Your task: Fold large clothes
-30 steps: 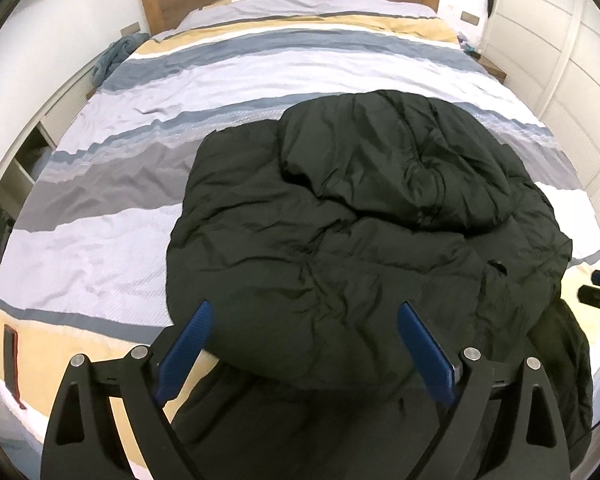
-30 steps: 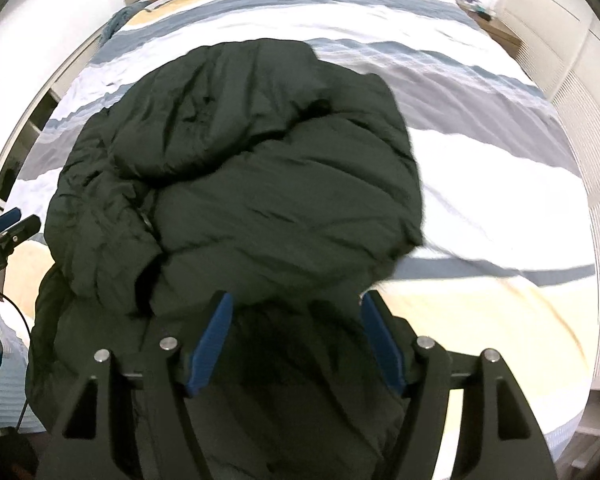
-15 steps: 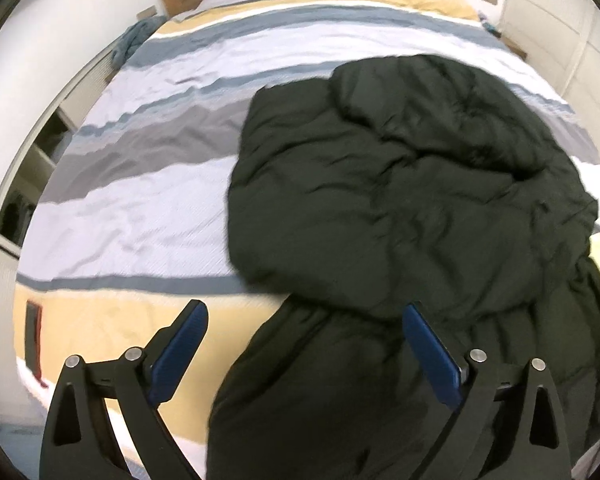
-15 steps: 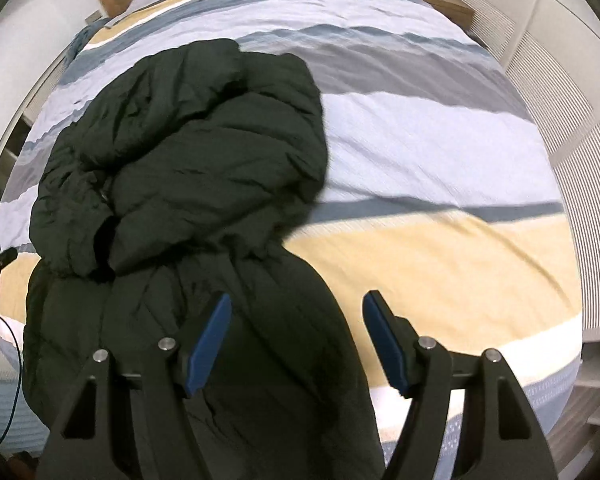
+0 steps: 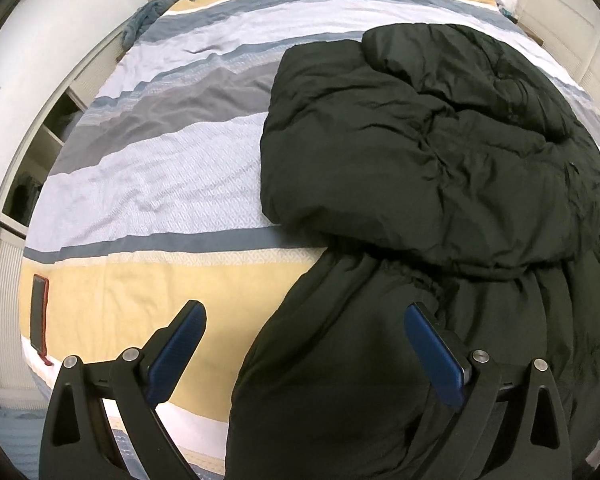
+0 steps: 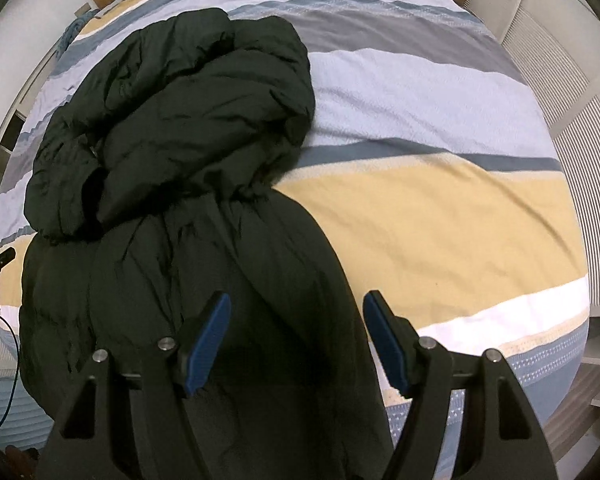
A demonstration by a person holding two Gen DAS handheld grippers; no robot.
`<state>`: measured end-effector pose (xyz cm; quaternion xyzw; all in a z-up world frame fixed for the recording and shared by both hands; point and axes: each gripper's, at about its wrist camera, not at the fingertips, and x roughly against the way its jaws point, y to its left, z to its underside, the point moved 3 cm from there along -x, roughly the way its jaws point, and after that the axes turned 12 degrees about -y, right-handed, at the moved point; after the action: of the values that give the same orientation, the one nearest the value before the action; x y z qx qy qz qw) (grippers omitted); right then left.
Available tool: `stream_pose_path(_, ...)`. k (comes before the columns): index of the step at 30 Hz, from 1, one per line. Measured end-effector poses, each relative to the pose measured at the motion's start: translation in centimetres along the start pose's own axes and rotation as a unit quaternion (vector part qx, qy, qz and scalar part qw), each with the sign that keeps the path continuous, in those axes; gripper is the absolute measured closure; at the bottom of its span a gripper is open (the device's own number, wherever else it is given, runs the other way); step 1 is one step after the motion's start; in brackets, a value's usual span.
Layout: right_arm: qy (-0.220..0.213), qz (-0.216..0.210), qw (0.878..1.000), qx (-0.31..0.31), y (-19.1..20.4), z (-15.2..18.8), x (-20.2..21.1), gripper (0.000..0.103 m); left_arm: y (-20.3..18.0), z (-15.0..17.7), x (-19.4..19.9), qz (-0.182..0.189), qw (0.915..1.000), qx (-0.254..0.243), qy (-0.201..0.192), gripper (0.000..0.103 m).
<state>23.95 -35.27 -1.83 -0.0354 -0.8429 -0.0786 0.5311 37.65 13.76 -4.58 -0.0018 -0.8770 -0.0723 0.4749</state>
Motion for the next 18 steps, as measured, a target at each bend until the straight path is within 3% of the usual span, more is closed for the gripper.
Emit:
stream_pose_path(7,0.012,0.010,1.000,-0.020,-2.0,1.3,0.6,0.035,2.9,2.0,0.2,0.031,0.9989,0.026,0.022,0.004)
stream_pose_path(18,0.048,0.033,0.998,-0.019,-4.1,4.2,0.6,0.035,8.7,8.7,1.2,0.059,0.9915,0.091,0.072,0.003)
